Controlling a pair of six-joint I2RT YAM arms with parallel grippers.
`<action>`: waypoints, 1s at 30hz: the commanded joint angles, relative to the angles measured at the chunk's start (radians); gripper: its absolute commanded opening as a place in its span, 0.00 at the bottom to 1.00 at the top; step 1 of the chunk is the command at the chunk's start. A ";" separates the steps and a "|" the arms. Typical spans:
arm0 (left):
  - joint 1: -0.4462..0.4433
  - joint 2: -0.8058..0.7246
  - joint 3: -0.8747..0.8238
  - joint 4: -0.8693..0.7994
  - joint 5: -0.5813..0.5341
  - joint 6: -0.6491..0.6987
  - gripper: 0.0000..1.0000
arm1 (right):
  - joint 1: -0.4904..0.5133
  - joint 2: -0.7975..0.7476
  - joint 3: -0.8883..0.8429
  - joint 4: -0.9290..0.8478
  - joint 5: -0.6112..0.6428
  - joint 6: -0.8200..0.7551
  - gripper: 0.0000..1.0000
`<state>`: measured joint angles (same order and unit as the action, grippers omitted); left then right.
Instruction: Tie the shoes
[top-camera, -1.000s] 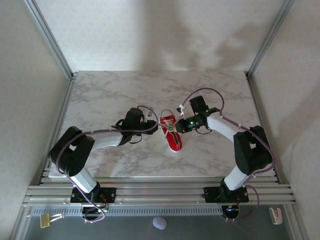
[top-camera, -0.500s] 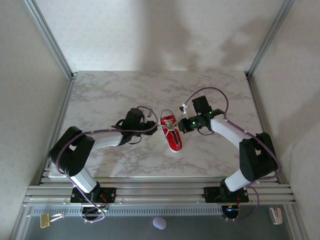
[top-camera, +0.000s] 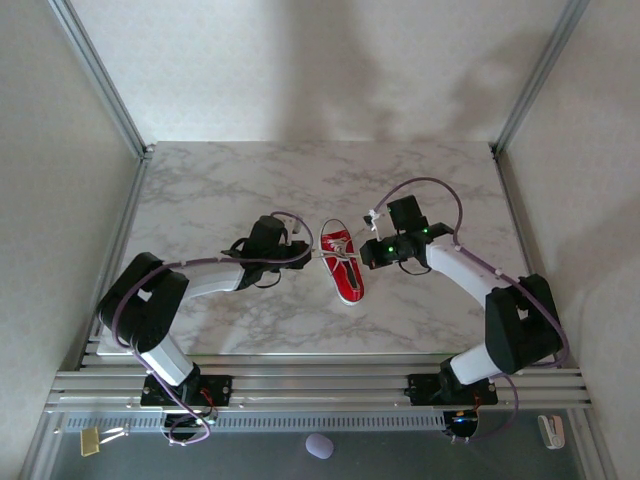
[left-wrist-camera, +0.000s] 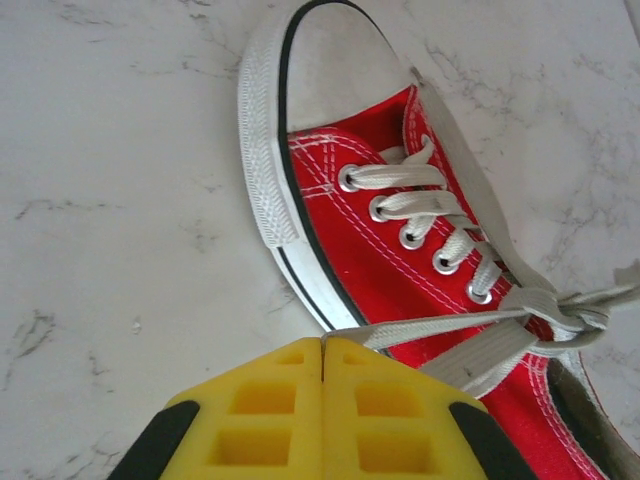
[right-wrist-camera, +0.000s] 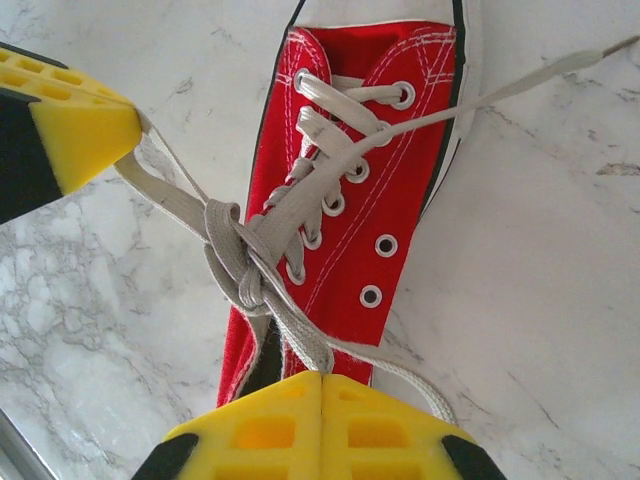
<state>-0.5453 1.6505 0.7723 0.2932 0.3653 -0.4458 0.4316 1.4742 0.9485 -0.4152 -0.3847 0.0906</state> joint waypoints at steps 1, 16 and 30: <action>0.019 -0.007 0.012 -0.024 -0.042 0.002 0.00 | -0.003 -0.036 -0.022 -0.020 0.029 0.020 0.00; 0.024 -0.006 0.012 -0.036 -0.045 0.003 0.00 | -0.003 -0.075 -0.054 -0.020 0.052 0.055 0.00; -0.024 -0.045 -0.025 0.130 0.253 0.018 0.13 | 0.018 -0.068 -0.057 0.025 -0.068 0.060 0.00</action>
<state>-0.5625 1.6459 0.7681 0.3801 0.5671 -0.4423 0.4431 1.4170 0.8970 -0.3996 -0.4286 0.1463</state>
